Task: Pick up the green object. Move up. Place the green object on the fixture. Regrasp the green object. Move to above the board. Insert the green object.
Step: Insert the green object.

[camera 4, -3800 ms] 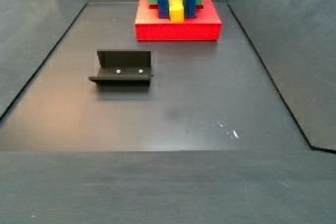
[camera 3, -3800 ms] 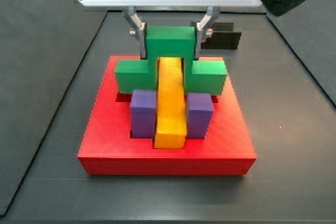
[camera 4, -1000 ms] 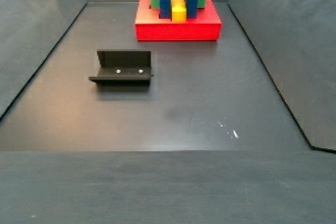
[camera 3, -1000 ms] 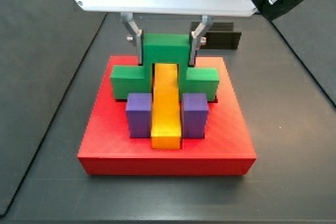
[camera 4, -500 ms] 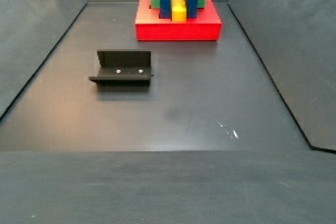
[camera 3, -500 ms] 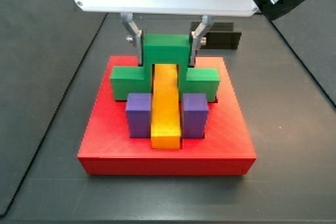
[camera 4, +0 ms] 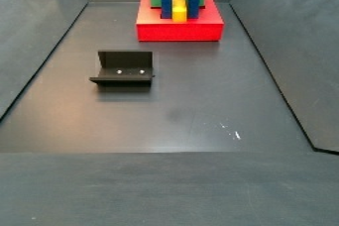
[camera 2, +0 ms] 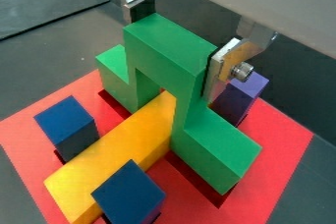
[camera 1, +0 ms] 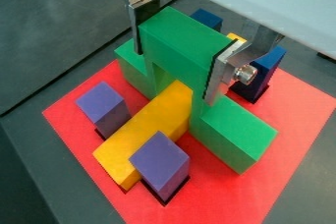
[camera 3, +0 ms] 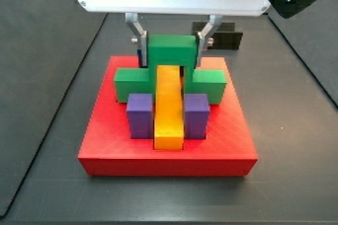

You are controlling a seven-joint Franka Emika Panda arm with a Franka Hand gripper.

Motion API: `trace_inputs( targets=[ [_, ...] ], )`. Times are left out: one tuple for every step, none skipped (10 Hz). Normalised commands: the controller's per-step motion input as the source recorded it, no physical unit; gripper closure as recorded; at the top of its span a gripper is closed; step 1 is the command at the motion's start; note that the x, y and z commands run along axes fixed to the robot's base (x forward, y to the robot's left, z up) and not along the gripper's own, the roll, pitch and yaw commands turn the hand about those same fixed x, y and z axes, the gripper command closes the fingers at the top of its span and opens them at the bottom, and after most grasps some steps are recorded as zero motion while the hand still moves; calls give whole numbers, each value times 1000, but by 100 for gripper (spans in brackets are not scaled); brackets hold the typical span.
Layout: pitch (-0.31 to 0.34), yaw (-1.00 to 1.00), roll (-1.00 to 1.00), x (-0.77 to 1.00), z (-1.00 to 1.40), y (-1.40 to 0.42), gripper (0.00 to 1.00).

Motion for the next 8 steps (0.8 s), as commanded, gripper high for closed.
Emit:
trace_inputs(
  targets=[
    [0, 0, 96, -89, -137, 114, 100],
    [0, -54, 69, -83, -51, 134, 100],
    [0, -31, 23, -31, 0, 0, 100],
    [0, 0, 0, 46, 0, 0, 100],
    [9, 0, 0, 214, 0, 0, 100],
    [40, 0, -16, 409, 77, 0, 100],
    [43, -20, -34, 469, 80, 0, 100],
    [11, 0, 3, 163, 0, 0, 100]
  ],
)
